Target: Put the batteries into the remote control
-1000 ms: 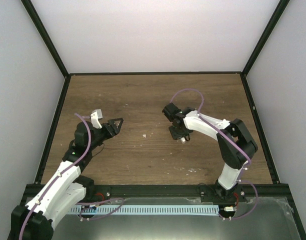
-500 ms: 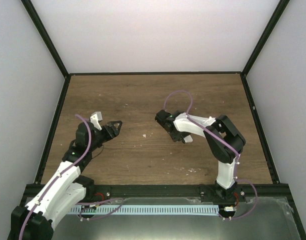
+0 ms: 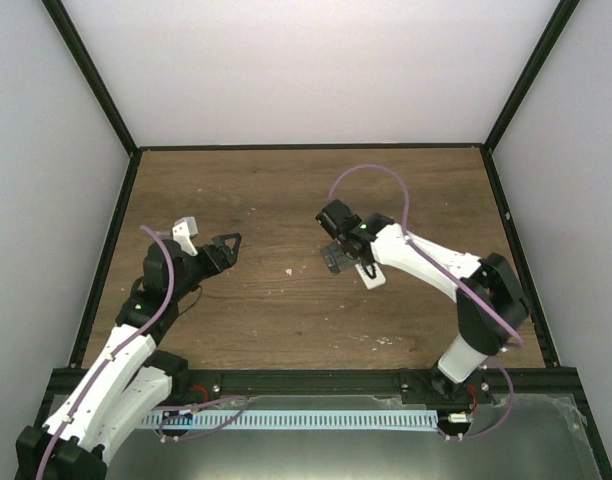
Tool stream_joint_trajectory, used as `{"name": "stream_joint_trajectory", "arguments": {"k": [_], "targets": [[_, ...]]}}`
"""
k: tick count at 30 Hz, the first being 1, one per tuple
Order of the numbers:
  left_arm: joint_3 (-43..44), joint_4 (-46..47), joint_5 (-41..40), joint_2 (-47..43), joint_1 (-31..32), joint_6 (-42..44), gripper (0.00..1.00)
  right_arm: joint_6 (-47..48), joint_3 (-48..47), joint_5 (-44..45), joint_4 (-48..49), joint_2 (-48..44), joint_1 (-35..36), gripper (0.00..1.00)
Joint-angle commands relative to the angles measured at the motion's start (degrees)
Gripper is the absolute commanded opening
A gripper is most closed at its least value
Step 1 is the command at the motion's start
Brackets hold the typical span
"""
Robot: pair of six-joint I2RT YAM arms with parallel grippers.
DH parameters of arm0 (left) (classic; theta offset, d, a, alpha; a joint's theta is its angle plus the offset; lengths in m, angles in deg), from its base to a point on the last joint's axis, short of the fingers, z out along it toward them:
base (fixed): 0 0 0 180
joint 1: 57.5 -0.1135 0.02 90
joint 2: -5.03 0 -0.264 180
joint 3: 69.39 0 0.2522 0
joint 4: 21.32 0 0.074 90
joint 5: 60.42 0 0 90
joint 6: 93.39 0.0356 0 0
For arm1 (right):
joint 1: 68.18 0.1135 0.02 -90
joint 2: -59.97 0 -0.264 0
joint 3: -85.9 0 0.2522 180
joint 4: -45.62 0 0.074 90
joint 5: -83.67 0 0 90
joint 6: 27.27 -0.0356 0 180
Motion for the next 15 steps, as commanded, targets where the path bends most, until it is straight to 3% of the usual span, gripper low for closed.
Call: {"name": "stream_joint_trajectory", "arguments": {"k": [1, 8, 15], "targets": [[5.0, -4.7, -3.9, -0.7, -0.4, 2.7, 0.99, 1.9, -1.9, -7.2, 6.4, -6.7, 0.3, 1.0], [13.0, -13.8, -13.0, -0.3, -0.4, 4.8, 1.0, 1.4, -2.1, -13.7, 12.8, -11.8, -0.4, 1.0], [19.7, -18.6, -17.2, 1.9, -0.4, 7.9, 1.0, 0.4, -1.2, -14.0, 17.1, -15.6, -0.6, 1.0]]}}
